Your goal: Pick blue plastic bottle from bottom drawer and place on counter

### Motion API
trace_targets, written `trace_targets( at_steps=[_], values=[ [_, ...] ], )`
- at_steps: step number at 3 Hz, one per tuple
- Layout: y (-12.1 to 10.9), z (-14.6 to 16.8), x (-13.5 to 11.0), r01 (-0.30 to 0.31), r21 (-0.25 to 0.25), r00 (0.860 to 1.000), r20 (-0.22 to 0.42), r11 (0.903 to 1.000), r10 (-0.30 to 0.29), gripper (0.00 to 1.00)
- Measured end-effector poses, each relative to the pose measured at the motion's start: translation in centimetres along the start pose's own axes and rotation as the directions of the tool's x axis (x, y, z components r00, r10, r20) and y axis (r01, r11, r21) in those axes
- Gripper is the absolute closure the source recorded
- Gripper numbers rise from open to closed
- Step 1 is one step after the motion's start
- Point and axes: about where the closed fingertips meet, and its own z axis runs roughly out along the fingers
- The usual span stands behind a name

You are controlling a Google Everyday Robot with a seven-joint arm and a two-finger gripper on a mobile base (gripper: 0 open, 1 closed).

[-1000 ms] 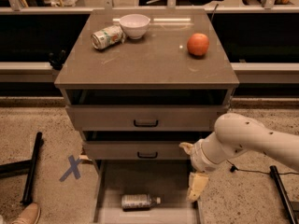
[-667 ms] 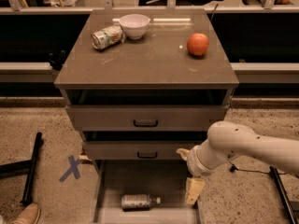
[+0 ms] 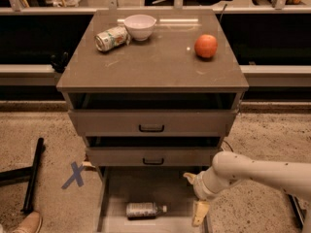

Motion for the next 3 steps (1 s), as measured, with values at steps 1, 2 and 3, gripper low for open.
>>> trace_targets(
  at_steps=[1,2,3],
  values=[
    [0.0,5.4,2.5,-0.044,0.035,0.995,0.096,0.9984,0.040,0.00],
    [1.1,7.3,2.8,-0.055,0.008,0.992,0.111,0.9984,0.054,0.00],
    [1.1,7.3,2.8,-0.055,0.008,0.992,0.111,0.9984,0.054,0.00]
  ],
)
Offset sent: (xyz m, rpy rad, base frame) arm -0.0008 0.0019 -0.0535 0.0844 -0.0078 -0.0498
